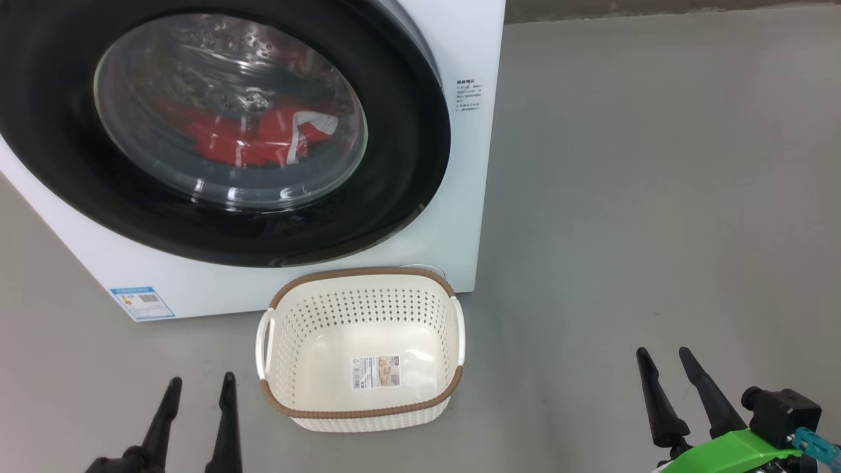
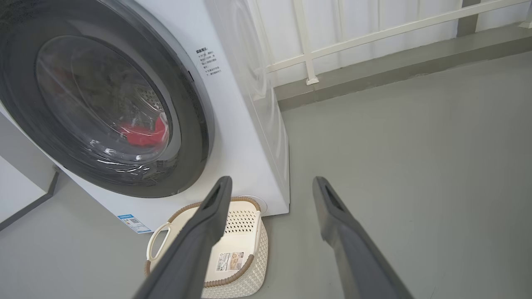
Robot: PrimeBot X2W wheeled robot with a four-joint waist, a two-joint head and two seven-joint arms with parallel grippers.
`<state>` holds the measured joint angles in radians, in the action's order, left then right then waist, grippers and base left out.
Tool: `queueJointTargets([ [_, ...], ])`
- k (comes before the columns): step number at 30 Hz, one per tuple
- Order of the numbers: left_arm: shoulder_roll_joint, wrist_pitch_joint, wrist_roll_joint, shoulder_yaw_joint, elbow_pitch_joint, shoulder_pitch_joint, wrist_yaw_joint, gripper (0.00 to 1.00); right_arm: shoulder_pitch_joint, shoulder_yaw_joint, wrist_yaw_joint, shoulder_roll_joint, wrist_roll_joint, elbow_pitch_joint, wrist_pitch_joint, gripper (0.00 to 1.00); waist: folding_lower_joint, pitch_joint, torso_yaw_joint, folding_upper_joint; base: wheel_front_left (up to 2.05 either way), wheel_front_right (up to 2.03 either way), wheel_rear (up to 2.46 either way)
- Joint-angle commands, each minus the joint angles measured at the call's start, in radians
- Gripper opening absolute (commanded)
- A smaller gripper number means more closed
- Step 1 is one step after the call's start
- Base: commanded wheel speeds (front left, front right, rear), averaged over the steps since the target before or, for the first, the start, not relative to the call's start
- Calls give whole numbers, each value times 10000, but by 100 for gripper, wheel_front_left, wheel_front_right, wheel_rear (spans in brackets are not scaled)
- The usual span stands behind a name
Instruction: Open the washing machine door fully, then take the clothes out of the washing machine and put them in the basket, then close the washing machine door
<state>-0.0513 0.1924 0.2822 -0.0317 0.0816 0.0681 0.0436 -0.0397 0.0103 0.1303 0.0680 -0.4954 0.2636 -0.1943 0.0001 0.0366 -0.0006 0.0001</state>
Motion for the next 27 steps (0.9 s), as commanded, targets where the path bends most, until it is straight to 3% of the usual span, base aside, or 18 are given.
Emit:
queueJointTargets([
  [1, -155, 178, -384, -294, -268, 5, -49, 100, 20, 142, 3, 178, 305, -294, -164, 100, 0, 3, -4, -1, 0, 0, 0],
  [18, -55, 683, -2053, -705, 13, 124, 277, 100, -357, -358, 4, 123, 1774, -550, -664, 100, 0, 0, 12, -1, 0, 0, 0],
  [27, -6, 694, -1682, -878, 265, 158, 627, 100, -576, -645, 4, 42, 1699, -719, -674, 100, 0, -48, -28, -1, 0, 0, 0],
])
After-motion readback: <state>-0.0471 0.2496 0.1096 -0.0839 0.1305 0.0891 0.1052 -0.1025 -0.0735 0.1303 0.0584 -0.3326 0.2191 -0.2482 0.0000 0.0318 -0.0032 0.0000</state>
